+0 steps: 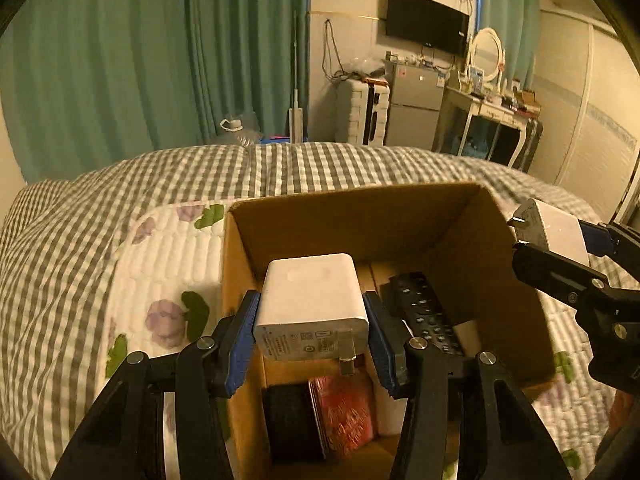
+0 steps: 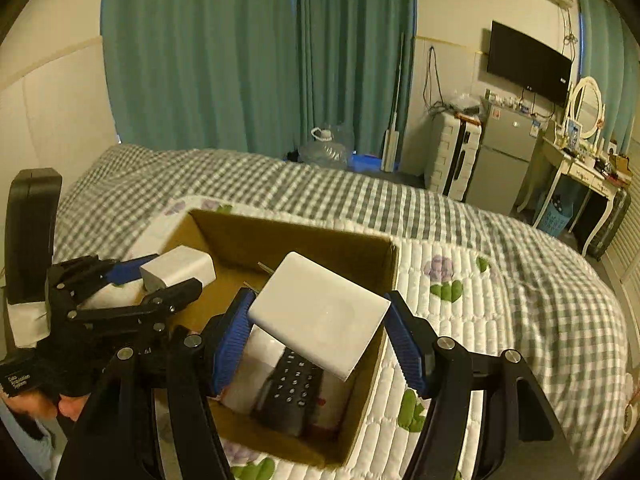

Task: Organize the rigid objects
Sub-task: 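Carry both white chargers over the box with both tools, then lower the chargers into the box and open both tools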

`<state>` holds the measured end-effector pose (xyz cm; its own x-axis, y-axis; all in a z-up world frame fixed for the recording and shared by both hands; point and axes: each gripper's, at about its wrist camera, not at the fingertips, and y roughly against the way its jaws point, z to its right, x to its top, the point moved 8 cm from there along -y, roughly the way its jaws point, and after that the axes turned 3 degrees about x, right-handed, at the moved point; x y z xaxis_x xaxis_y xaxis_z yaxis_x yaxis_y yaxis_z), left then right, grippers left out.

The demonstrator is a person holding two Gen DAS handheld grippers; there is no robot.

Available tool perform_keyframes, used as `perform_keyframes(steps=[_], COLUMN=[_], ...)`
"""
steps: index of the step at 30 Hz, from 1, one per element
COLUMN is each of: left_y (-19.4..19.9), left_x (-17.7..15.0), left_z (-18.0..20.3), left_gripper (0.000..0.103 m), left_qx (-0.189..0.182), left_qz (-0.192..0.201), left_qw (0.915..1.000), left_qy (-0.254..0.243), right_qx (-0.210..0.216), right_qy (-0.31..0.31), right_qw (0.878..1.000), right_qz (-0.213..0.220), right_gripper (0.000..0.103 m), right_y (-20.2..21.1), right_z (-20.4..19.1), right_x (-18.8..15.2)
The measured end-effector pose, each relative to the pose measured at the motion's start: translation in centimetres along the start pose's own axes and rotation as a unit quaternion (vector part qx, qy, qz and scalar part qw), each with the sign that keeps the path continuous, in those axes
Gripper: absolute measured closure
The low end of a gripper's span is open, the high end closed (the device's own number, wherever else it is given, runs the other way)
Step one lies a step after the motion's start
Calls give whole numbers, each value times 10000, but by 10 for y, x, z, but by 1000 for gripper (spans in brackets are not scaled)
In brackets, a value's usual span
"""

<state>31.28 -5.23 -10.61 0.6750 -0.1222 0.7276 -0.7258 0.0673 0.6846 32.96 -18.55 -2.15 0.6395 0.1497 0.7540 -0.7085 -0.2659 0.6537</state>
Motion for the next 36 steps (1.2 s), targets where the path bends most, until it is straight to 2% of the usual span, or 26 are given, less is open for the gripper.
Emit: perform_keyframes(steps=[5, 10, 12, 13, 18, 24, 28, 32, 36], left_y=[-12, -7, 3, 9, 36, 59, 58, 44, 30], left_x=[2, 5, 10, 15, 29, 29, 23, 14, 7], left_z=[5, 6, 2, 0, -11, -32, -49, -65, -77], left_gripper=[51, 47, 39, 38, 38, 38, 38, 38, 38], left_qx=[-68, 26, 76, 59, 177, 306, 401, 438, 469], left_qz=[28, 116, 273, 371, 469, 500, 413, 290, 213], left_qw=[9999, 9997, 9995, 9992, 9986, 9982, 9983, 9985, 9985], left_qy=[-120, -222, -150, -114, -159, -100, 44, 130, 191], right_qx=[-121, -4, -10, -14, -39, 33, 230, 319, 273], right_qy=[69, 31, 19, -3, -28, 14, -18, -146, -113], right_qw=[9999, 10000, 10000, 10000, 10000, 10000, 9997, 9986, 9976], right_qz=[-5, 35, 44, 52, 64, 53, -94, -405, -620], right_gripper=[38, 38, 38, 38, 38, 38, 38, 38, 38], right_y=[-24, -28, -25, -22, -5, 1, -22, -63, -95], right_z=[10, 9, 9, 9, 4, -13, -31, -42, -49], right_x=[-10, -13, -12, -11, -4, 5, 8, 4, 0])
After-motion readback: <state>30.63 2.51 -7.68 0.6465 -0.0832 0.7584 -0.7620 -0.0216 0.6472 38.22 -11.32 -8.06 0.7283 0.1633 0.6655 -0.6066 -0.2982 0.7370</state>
